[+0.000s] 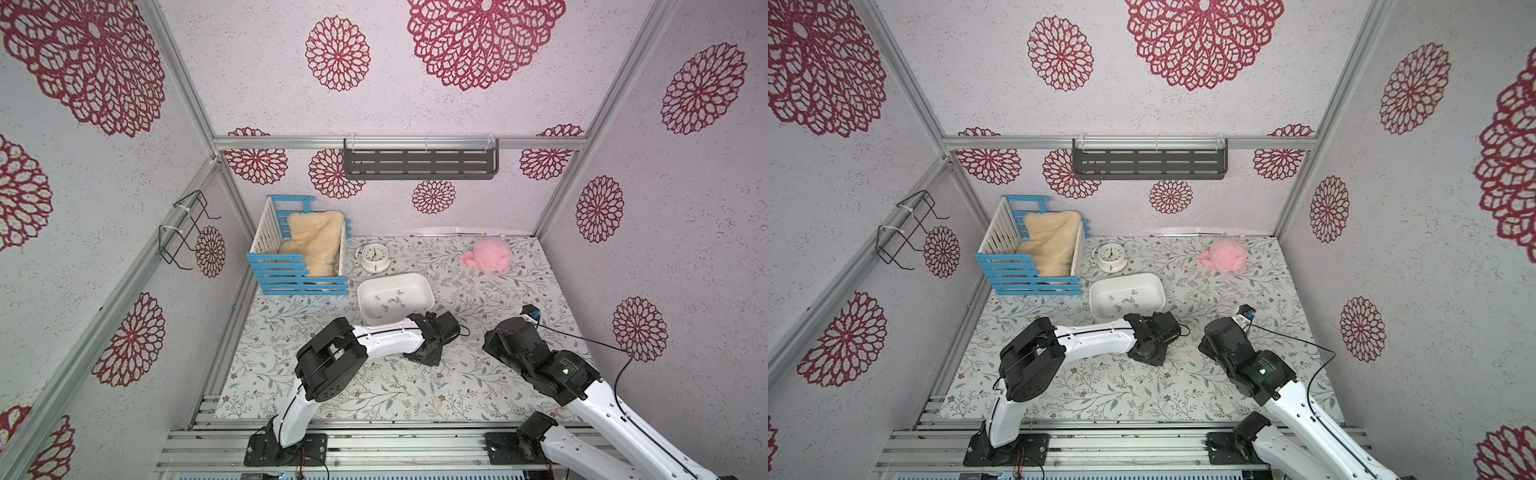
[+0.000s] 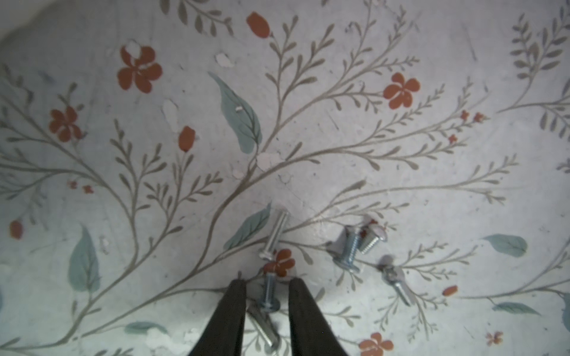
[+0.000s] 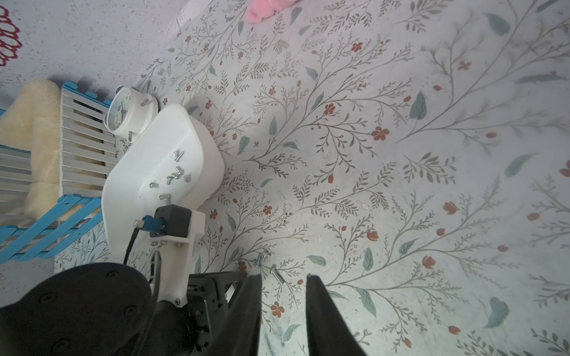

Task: Put the screws on the desktop into the storage box
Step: Pick up the screw from the center of the board.

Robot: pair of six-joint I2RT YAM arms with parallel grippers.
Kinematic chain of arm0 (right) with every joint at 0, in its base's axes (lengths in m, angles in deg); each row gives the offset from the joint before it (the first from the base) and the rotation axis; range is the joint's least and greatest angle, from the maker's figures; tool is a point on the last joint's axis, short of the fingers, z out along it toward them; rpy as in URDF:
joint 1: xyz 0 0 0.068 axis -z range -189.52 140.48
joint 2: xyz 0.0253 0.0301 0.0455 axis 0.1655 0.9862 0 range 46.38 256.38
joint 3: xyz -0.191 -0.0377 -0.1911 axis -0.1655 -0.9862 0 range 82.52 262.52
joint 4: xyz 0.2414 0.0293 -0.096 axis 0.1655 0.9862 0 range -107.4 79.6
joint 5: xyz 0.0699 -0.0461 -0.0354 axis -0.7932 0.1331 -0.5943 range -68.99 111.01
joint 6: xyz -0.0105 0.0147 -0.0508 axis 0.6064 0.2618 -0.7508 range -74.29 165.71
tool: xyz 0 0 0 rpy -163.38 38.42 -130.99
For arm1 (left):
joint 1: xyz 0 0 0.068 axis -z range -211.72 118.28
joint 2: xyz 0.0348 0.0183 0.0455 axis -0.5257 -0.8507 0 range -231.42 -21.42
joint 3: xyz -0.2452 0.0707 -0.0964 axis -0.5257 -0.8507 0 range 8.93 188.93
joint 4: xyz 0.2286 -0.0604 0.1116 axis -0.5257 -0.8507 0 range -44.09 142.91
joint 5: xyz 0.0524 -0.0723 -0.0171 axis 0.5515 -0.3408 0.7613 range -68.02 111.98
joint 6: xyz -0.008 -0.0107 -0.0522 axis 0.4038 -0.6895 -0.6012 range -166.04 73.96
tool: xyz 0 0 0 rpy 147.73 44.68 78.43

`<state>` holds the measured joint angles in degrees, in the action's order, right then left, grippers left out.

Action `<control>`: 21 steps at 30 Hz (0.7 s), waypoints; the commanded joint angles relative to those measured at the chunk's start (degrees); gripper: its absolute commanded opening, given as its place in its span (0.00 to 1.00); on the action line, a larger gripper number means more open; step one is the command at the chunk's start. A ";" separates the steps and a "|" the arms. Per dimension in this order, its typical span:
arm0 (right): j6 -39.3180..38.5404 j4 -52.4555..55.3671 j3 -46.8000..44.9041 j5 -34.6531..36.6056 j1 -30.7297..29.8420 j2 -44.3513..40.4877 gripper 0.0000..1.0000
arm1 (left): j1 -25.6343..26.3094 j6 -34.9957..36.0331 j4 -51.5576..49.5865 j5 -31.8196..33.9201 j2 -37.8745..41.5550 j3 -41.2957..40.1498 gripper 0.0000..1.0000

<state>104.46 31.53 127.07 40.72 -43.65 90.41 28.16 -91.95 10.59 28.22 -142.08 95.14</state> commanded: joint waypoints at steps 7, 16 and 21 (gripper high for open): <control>0.67 -0.76 -0.54 0.69 0.29 -0.87 0.29 | 1.29 0.04 -1.39 -1.34 -1.50 0.29 0.24; 0.76 -0.76 -0.81 0.59 0.29 -1.00 0.29 | 1.00 0.37 -2.59 -0.45 -2.31 1.40 0.24; 0.85 -0.54 -0.84 0.62 0.29 -1.31 0.29 | 1.03 -0.09 -4.00 0.35 -0.98 0.52 0.37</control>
<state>104.46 31.59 126.11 40.72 -43.65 90.06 28.93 -91.84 9.25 27.78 -142.59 96.17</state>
